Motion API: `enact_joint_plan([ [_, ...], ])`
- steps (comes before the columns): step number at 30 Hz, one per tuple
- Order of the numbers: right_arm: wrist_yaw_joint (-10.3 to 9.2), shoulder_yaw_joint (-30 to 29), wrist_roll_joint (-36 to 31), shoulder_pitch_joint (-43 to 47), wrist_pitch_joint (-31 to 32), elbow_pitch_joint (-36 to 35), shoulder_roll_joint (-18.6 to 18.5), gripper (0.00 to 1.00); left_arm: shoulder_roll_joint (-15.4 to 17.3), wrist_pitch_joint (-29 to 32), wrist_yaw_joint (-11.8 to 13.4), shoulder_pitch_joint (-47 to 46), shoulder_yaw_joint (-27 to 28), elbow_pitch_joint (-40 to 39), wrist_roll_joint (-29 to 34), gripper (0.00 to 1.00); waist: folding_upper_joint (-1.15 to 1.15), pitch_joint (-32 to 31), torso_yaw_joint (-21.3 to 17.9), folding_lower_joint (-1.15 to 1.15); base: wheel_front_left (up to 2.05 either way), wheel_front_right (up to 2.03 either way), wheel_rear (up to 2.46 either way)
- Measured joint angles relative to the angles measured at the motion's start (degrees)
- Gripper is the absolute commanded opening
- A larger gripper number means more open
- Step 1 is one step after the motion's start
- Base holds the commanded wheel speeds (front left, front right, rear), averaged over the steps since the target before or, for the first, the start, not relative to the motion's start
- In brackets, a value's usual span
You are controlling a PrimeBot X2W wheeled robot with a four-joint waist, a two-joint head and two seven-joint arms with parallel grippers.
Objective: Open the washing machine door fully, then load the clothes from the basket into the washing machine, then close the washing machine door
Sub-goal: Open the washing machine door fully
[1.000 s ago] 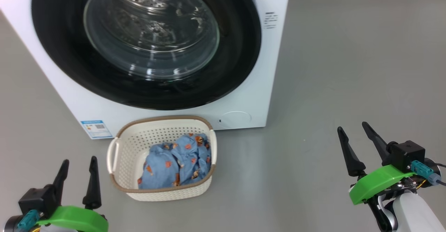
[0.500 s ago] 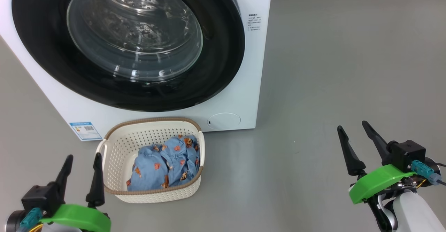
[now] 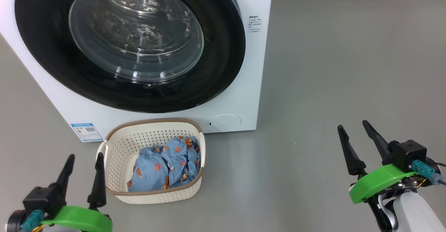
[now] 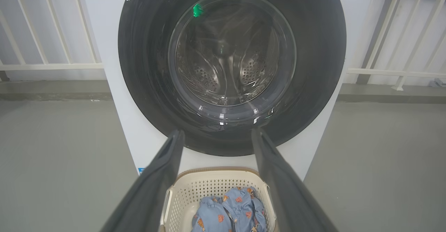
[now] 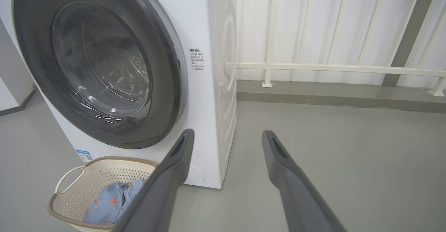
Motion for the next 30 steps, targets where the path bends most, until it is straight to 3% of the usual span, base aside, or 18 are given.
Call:
enact_joint_plan([
  [14,0.0,-0.46,0.05,-0.36,0.0,-0.87,0.03,1.0,-0.75,0.0,0.0,0.19,0.31,-1.19,0.24,1.0,0.0,1.23,0.15,0.0,0.0,0.0,0.0],
  [30,0.0,-1.4,0.64,-10.99,-0.01,-5.27,-0.02,1.0,-1.69,0.0,0.0,1.14,0.07,-1.86,-0.36,1.0,0.0,3.47,1.02,0.0,0.0,0.0,0.0],
])
